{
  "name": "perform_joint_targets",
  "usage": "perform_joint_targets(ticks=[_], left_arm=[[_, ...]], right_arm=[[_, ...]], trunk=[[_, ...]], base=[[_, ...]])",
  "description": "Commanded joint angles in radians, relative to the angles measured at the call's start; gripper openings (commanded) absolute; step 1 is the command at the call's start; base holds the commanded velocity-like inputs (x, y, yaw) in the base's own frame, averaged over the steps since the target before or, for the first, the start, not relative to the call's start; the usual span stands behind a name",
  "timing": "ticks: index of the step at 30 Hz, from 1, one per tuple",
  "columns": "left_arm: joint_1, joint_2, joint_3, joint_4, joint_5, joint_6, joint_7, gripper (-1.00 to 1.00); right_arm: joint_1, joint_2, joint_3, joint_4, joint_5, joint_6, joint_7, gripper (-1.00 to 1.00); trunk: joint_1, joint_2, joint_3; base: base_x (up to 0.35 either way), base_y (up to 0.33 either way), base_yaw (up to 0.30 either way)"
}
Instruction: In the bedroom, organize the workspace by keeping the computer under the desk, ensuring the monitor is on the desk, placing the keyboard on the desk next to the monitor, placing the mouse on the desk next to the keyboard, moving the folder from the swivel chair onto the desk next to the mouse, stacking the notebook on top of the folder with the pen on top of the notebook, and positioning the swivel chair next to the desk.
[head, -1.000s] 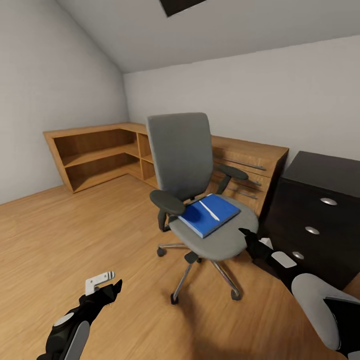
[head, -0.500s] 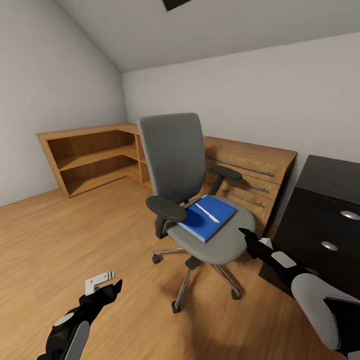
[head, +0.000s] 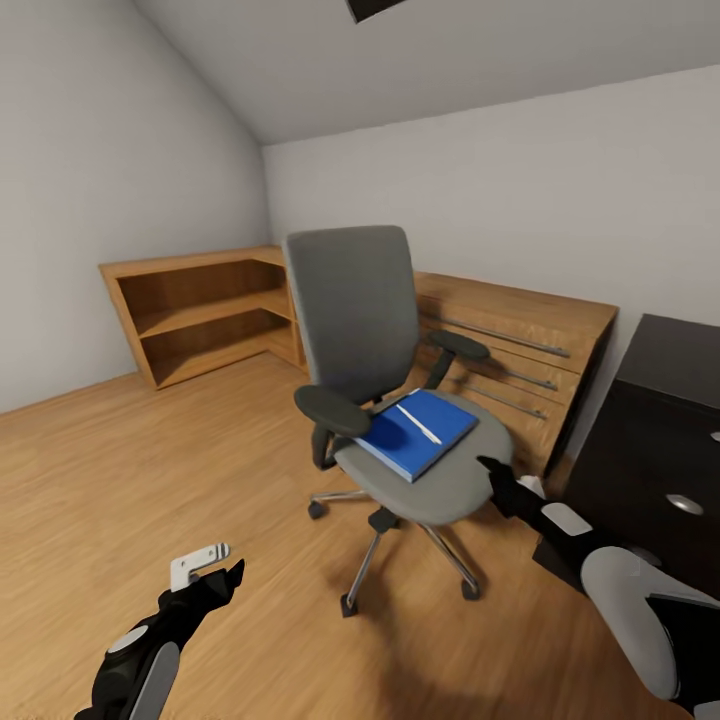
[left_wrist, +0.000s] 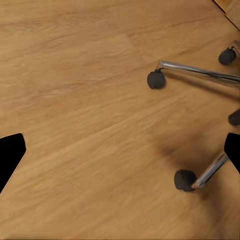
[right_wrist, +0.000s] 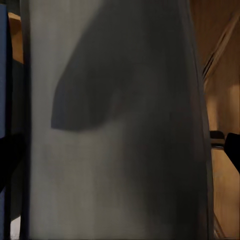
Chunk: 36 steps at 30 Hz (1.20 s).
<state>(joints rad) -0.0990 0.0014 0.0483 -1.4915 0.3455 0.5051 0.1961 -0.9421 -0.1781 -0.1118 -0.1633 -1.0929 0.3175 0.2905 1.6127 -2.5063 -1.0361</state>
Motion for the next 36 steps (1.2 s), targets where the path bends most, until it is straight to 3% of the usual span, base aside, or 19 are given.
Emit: perform_joint_targets(ticks=[1,7,21,36], left_arm=[[-0.001,0.000,-0.001,-0.001,0.010,0.004,0.008,1.00],[-0.001,0.000,-0.001,-0.001,0.010,0.004,0.008,1.00],[-0.001,0.000,-0.002,-0.001,0.010,0.004,0.006,1.00],[-0.001,0.001,-0.002,-0.001,0.010,0.006,0.006,1.00]], right_arm=[[0.000,0.000,0.011,0.002,0.009,0.005,0.000,1.00],[0.000,-0.001,0.011,0.002,0.008,0.005,0.001,1.00],[0.000,-0.001,0.011,0.002,0.008,0.005,0.001,1.00],[0.000,0.000,0.011,0.002,0.008,0.005,0.001,1.00]], trunk=[[0.000,0.000,-0.001],[0.000,0.000,-0.001],[0.000,0.000,-0.001],[0.000,0.000,-0.001]], base=[[0.000,0.000,0.190],[0.039,0.000,0.095],[0.274,0.143,0.003],[0.026,0.020,0.078]])
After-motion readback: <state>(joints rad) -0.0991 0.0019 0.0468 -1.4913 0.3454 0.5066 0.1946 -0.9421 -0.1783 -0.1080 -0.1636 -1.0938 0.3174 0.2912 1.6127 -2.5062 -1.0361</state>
